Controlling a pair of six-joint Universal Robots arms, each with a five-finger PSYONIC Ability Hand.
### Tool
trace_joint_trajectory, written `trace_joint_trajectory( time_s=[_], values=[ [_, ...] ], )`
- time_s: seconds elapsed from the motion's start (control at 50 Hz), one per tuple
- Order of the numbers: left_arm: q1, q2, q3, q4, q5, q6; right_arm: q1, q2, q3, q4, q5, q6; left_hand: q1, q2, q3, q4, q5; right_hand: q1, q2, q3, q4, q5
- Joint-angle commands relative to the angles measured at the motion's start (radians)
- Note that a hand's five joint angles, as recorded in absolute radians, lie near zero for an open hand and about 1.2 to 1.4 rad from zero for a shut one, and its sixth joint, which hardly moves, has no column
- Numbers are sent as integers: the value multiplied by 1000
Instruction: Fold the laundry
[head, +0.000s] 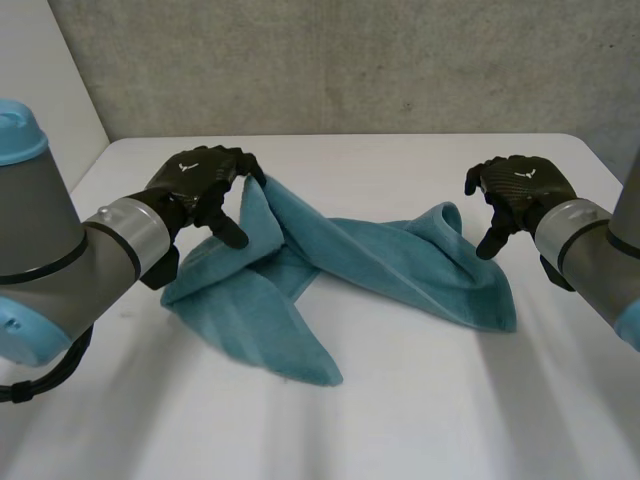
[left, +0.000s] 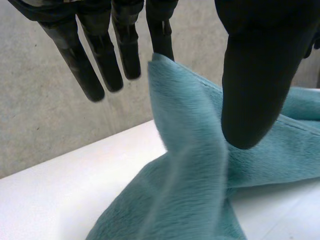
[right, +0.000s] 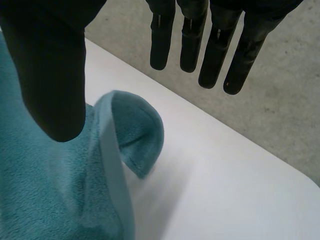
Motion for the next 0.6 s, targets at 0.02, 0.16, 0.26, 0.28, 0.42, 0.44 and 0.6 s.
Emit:
trace_joint_trajectory(
  time_s=[0.02, 0.16, 0.26, 0.28, 0.42, 0.44, 0.6],
  values=[
    [-69, 94, -51, -6, -4, -29, 1, -79, 134, -60, -43, -43, -156, -148, -152, -143, -140, 55, 8, 11, 19, 19],
    [-130, 100, -40, 0, -12, -129, 2, -113, 265, -177, -40, -116, -185, -178, -182, -173, -169, 58, 11, 14, 22, 22],
    [-155, 59, -23, 4, -69, -192, 1, -111, 285, -184, -37, -121, -162, -154, -158, -149, -146, 58, 11, 14, 22, 22],
    [-175, 28, -9, 1, -98, -198, 1, -111, 286, -184, -37, -121, -141, -134, -138, -129, -125, 58, 11, 14, 22, 22],
    [-256, -55, 31, 11, -224, -193, 1, -108, 291, -184, -39, -121, -109, -101, -105, -96, -93, 58, 11, 14, 22, 22],
    [-261, -66, 31, 17, -242, -192, 1, -108, 291, -184, -39, -121, -109, -101, -105, -96, -93, 58, 11, 14, 22, 22],
    [-359, -141, 17, 48, -351, -190, 2, -102, 294, -184, -39, -121, -118, -110, -114, -105, -102, 55, 8, 11, 19, 19]
  ],
)
